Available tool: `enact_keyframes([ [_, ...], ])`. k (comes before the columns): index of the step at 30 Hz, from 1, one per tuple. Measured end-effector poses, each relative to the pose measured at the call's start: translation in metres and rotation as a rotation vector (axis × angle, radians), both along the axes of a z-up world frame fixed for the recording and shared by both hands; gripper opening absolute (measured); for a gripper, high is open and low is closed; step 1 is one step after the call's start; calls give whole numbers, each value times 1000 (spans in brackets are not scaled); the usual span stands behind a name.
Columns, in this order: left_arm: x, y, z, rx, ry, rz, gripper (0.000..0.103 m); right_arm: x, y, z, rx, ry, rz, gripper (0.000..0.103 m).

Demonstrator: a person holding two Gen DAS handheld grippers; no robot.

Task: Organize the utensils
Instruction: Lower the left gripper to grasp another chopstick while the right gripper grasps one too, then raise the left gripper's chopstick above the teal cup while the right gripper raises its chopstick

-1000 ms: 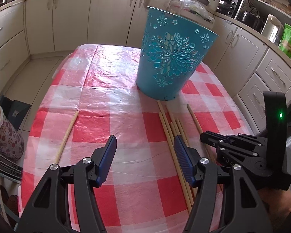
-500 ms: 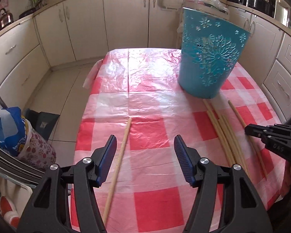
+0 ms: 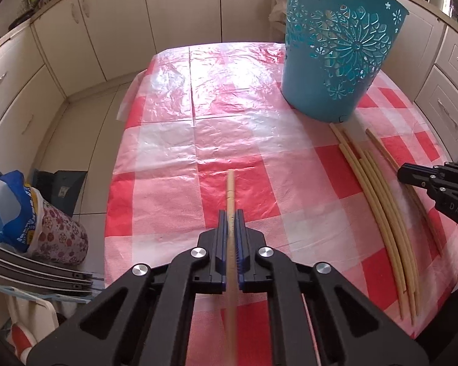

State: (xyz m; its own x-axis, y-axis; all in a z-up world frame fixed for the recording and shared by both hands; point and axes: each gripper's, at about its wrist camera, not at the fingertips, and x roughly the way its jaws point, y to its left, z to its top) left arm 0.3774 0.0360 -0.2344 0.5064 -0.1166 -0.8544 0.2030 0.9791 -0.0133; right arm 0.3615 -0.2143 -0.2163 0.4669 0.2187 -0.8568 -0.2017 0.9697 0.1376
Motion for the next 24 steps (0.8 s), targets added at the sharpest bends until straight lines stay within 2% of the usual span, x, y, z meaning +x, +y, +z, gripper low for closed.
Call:
enact_keyframes([
  [6,-12,12,23,-218,-34,-3,5,-4,-32,13,259,1,-105,6],
  [8,-17,12,39,-301,-85,-16,5,-7,-44,18,336,-13,-148,6],
  [11,-28,5,69,-379,-204,-40,5,-13,-58,32,430,-74,-206,6],
  [15,-45,-13,111,-429,-392,-72,5,-26,-64,69,468,-251,-241,6],
  [20,-54,-30,150,-456,-542,-69,5,-52,-60,117,475,-500,-243,6],
  [24,-51,-39,181,-490,-650,-68,5,-75,-58,150,452,-661,-237,6],
])
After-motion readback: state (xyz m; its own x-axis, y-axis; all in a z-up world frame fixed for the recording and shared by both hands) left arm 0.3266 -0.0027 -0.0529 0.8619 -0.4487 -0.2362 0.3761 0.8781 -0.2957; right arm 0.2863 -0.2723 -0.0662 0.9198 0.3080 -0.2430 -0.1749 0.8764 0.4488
